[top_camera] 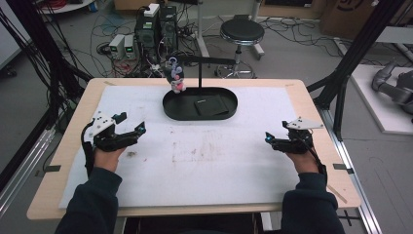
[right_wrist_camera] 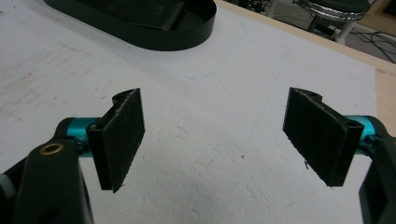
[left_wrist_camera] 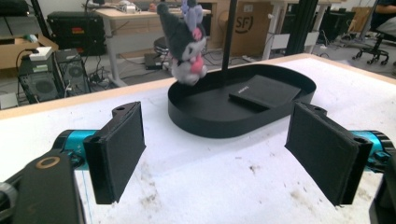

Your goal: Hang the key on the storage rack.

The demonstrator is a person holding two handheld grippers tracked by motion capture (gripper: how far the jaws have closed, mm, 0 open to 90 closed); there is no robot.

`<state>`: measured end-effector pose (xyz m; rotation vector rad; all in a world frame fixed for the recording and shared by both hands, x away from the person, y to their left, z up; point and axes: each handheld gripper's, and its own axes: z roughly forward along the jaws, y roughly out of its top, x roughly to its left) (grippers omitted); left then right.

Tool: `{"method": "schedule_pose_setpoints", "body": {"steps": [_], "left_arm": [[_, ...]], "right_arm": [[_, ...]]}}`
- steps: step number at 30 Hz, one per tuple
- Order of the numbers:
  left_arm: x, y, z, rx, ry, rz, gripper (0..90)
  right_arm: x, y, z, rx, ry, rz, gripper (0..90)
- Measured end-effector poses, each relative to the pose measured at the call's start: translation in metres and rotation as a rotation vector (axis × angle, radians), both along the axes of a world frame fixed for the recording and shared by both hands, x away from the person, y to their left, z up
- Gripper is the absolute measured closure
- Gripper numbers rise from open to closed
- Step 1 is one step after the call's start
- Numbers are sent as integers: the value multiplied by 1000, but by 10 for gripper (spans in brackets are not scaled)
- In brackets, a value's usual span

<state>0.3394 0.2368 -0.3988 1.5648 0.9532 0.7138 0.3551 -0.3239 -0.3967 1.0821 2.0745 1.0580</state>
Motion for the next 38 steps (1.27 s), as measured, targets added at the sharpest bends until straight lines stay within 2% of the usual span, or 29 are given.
{"method": "schedule_pose_setpoints", "body": {"steps": [4, 17, 38], "left_arm": [[-1, 1, -5, 6, 14, 0, 194], [-2, 1, -9, 24, 28, 7, 195], [1, 3, -10, 32, 29, 22, 201]], "right_arm": [[-1, 1, 0, 6, -2, -5, 211], [1, 3, -1, 14, 10, -5, 211], [1, 1, -2, 15, 10, -15, 212]]}}
